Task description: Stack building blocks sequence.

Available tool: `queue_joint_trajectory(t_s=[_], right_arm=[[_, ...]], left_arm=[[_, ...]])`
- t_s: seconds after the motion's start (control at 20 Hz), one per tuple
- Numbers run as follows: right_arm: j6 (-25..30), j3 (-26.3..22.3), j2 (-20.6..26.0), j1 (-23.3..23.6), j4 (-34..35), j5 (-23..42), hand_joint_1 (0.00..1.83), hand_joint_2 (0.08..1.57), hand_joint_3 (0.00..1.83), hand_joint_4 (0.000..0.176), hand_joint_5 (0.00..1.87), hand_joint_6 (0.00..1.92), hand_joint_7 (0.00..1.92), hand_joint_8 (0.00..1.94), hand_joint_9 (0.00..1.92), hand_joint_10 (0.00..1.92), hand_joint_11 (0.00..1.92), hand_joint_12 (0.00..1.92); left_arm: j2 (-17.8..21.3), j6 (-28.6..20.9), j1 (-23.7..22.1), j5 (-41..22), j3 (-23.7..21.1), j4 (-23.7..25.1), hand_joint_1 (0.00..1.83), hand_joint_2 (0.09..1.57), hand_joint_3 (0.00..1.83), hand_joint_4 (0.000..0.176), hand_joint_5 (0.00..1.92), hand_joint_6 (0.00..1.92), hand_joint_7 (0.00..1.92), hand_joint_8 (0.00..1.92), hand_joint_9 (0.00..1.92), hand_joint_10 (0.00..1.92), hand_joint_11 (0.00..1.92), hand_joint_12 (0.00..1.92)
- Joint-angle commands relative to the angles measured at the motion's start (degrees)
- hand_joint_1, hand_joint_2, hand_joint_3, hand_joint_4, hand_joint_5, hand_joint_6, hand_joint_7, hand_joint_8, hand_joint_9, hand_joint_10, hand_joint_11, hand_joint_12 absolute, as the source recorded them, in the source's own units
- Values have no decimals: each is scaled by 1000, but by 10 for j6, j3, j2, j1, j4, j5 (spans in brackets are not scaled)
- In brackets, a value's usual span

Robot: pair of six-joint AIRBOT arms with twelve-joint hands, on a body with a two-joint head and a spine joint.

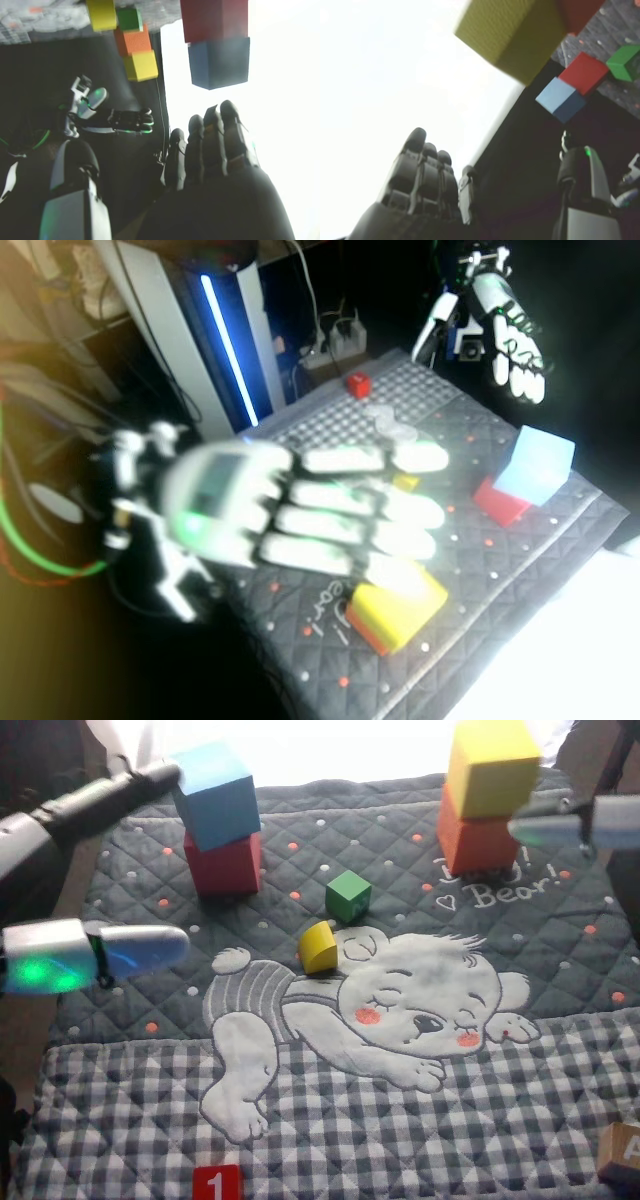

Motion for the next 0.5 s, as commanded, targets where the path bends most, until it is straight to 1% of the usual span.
queue_joint_trajectory(t_s=[0.0, 0.05, 0.1, 0.15, 0.2, 0.25, 0.3, 0.35, 0.4, 0.45], right_arm=[[-1, -10, 16, -8, 17, 125, 931, 827, 0, 167, 0, 0, 0, 0, 0, 0, 0, 0], [-1, -25, 27, -29, 24, 159, 901, 831, 0, 172, 0, 0, 0, 0, 0, 0, 0, 0], [-1, -40, 37, -57, 35, 198, 875, 837, 1, 152, 0, 0, 24, 8, 0, 0, 35, 16], [-2, -52, 44, -83, 46, 232, 863, 840, 3, 143, 0, 0, 25, 7, 11, 4, 49, 25], [-4, -66, 51, -109, 55, 262, 948, 958, 16, 138, 0, 0, 61, 5, 1, 0, 9, 4], [-6, -80, 57, -136, 62, 288, 863, 1028, 11, 64, 0, 0, 52, 0, 0, 0, 1, 0], [-9, -95, 61, -163, 73, 317, 798, 995, 0, 131, 0, 0, 62, 4, 0, 0, 0, 0], [-16, -108, 64, -189, 84, 341, 879, 903, 0, 167, 0, 0, 22, 0, 0, 0, 0, 0], [-20, -120, 68, -216, 101, 363, 902, 876, 0, 164, 0, 0, 29, 6, 29, 11, 0, 0], [-20, -124, 68, -232, 116, 372, 881, 873, 0, 174, 0, 0, 32, 6, 58, 21, 0, 0]], left_arm=[[6, -4, 1, -109, -5, -8, 766, 951, 0, 115, 127, 5, 135, 5, 67, 7, 0, 122], [9, -4, 11, -133, -11, -15, 785, 958, 0, 126, 114, 2, 156, 4, 92, 8, 0, 147], [12, -4, 22, -160, -18, -23, 715, 978, 0, 114, 70, 2, 159, 0, 127, 3, 0, 374], [14, -4, 33, -182, -24, -30, 686, 981, 0, 112, 48, 0, 135, 0, 114, 0, 0, 425], [15, -4, 44, -206, -30, -38, 613, 973, 0, 92, 9, 0, 101, 0, 114, 0, 0, 479], [15, -4, 53, -227, -35, -44, 589, 961, 0, 95, 1, 0, 85, 0, 107, 0, 0, 491], [13, -4, 61, -249, -39, -52, 610, 951, 0, 85, 0, 0, 113, 4, 126, 5, 0, 566], [11, -8, 67, -266, -41, -58, 584, 949, 0, 92, 0, 0, 96, 0, 113, 0, 0, 579], [4, -27, 69, -273, -36, -63, 531, 972, 3, 38, 0, 0, 96, 1, 131, 5, 0, 715], [-1, -39, 69, -274, -29, -66, 469, 1000, 7, 0, 0, 0, 79, 0, 133, 4, 0, 814]])
